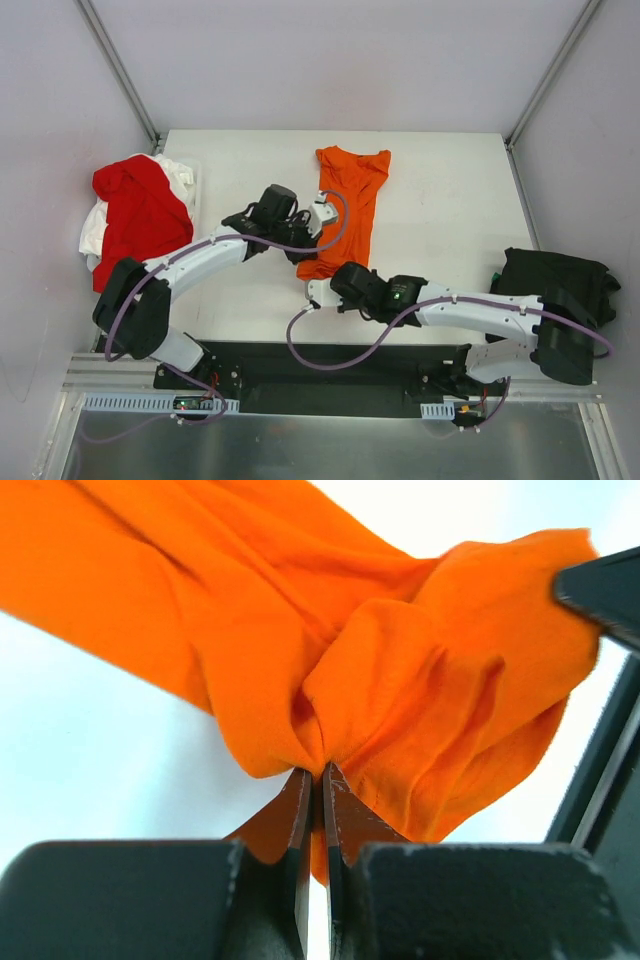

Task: Fold and stack the t-shirts
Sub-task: Fold the folded rectangular tshirt in 1/3 of the way

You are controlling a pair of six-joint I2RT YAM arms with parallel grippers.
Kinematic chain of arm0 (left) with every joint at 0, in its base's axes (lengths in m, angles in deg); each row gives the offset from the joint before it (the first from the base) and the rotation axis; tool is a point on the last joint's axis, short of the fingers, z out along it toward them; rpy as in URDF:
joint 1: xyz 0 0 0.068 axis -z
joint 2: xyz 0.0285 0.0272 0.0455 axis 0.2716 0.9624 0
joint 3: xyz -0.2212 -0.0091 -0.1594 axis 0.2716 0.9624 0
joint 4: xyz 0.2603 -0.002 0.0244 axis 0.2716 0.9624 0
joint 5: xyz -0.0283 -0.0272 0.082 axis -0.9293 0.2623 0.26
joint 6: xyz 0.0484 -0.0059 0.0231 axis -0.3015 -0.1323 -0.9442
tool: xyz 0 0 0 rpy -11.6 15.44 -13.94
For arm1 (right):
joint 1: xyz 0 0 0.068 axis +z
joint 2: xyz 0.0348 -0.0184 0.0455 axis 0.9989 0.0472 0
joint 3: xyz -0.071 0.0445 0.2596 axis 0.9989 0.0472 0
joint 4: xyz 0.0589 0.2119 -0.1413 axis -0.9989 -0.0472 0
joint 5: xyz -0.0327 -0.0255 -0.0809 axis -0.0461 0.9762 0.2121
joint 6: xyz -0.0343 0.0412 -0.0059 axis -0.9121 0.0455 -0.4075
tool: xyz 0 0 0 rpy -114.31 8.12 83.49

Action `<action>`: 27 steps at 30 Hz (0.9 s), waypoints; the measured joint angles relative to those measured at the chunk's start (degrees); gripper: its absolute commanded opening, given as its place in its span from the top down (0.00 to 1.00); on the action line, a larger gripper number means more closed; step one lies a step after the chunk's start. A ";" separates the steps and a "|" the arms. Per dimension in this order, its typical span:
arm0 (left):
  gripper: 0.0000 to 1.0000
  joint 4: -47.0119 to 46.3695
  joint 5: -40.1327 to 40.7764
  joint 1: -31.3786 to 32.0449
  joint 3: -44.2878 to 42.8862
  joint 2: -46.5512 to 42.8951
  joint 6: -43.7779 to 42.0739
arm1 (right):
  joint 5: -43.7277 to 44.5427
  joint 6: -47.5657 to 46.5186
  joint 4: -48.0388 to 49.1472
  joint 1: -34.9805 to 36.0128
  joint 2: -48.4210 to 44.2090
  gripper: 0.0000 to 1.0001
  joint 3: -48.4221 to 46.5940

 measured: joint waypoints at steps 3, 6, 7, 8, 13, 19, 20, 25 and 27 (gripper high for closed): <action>1.00 0.11 -0.22 -1.77 -2.05 2.95 0.09 | 0.09 -1.03 0.79 -2.05 0.11 0.99 -0.09; 1.00 0.33 -0.37 -2.84 -3.52 5.16 0.11 | 0.02 -2.36 1.62 -4.22 0.96 0.99 -0.98; 1.00 0.63 -0.48 -3.10 -4.02 5.86 0.11 | 0.02 -2.78 1.90 -4.76 1.27 0.99 -1.25; 1.00 0.85 -0.66 -3.34 -4.52 6.51 0.11 | -0.02 -3.28 2.29 -5.60 1.73 0.99 -1.68; 1.00 2.89 -2.05 -4.85 -9.33 10.84 0.09 | -0.42 -5.55 4.02 -9.29 5.03 0.99 -3.89; 1.00 6.08 -4.46 -6.47 -17.90 17.64 -0.13 | -1.44 -8.11 5.90 -13.35 8.92 0.99 -5.46; 1.00 6.54 -4.83 -6.64 -19.47 18.95 -0.20 | -1.57 -8.50 6.14 -14.14 9.51 0.99 -5.75; 1.00 9.11 -6.32 -7.74 -25.75 24.04 -0.33 | -2.40 -10.38 6.88 -17.66 12.76 0.99 -8.81; 1.00 10.14 -6.54 -8.07 -27.65 25.46 -0.39 | -2.69 -11.10 7.28 -18.80 13.73 0.99 -10.03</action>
